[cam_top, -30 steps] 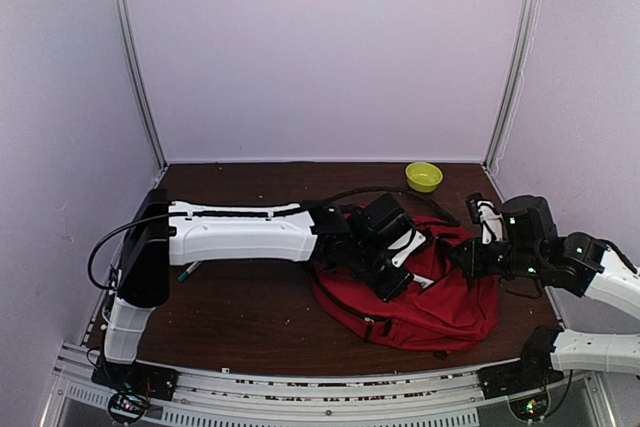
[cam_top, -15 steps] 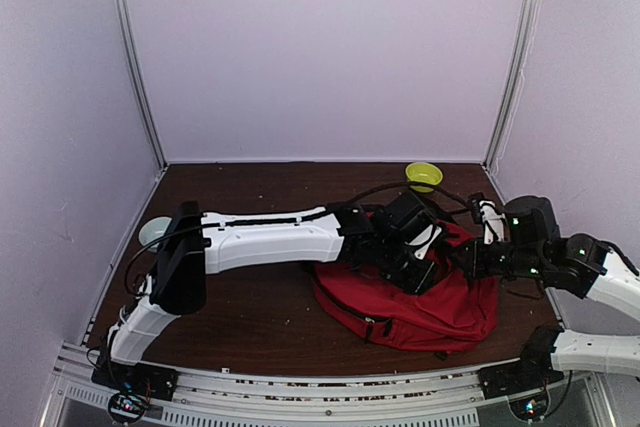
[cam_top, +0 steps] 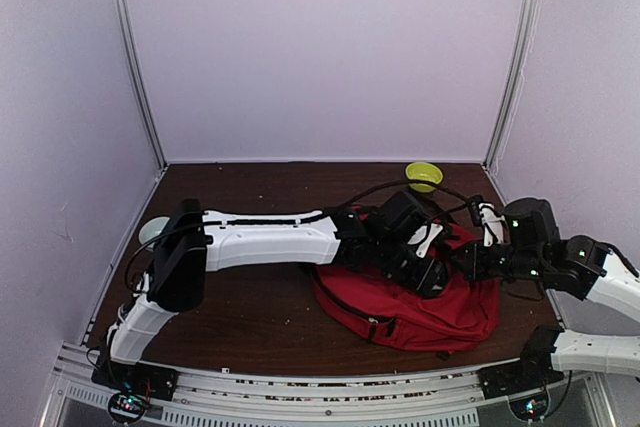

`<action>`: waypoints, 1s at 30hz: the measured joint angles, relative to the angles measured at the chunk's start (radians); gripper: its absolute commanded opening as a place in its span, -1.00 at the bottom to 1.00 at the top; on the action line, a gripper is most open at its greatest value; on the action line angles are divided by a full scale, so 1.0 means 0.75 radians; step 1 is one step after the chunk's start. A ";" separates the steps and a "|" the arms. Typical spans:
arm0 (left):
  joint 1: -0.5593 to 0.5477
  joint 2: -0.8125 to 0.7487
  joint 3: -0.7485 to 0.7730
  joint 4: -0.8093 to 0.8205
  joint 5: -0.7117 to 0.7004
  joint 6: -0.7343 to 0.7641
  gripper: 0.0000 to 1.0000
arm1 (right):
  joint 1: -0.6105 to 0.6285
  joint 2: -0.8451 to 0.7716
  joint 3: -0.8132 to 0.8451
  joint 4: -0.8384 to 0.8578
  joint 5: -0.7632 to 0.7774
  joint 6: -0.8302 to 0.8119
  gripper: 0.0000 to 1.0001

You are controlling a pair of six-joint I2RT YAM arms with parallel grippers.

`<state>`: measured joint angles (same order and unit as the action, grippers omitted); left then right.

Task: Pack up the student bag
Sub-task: Place the pen in the lower front pocket of the bag, then move the pen to the center of the board.

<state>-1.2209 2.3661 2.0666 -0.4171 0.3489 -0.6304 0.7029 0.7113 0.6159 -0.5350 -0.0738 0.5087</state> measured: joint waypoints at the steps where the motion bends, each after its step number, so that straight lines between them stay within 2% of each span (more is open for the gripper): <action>1: 0.001 -0.009 -0.022 0.020 0.006 0.002 0.01 | 0.000 0.000 0.000 0.000 -0.002 0.000 -1.00; 9: 0.004 -0.161 -0.222 0.118 -0.002 0.055 0.32 | 0.000 0.001 0.000 0.000 -0.002 0.001 -1.00; 14: 0.002 -0.313 -0.365 0.166 -0.035 0.113 0.60 | 0.000 0.001 0.000 0.001 -0.001 0.001 -1.00; 17: -0.002 -0.410 -0.430 0.184 -0.073 0.155 0.68 | 0.000 0.002 0.000 0.001 -0.001 0.001 -1.00; 22: -0.004 -0.599 -0.577 0.207 -0.202 0.226 0.73 | 0.000 0.002 0.000 0.001 -0.001 0.001 -1.00; 30: -0.002 -0.856 -0.814 0.086 -0.584 0.327 0.69 | 0.000 0.007 0.000 0.001 -0.001 0.001 -1.00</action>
<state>-1.2221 1.7241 1.4563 -0.3523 -0.0895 -0.3851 0.7029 0.7166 0.6159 -0.5343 -0.0742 0.5091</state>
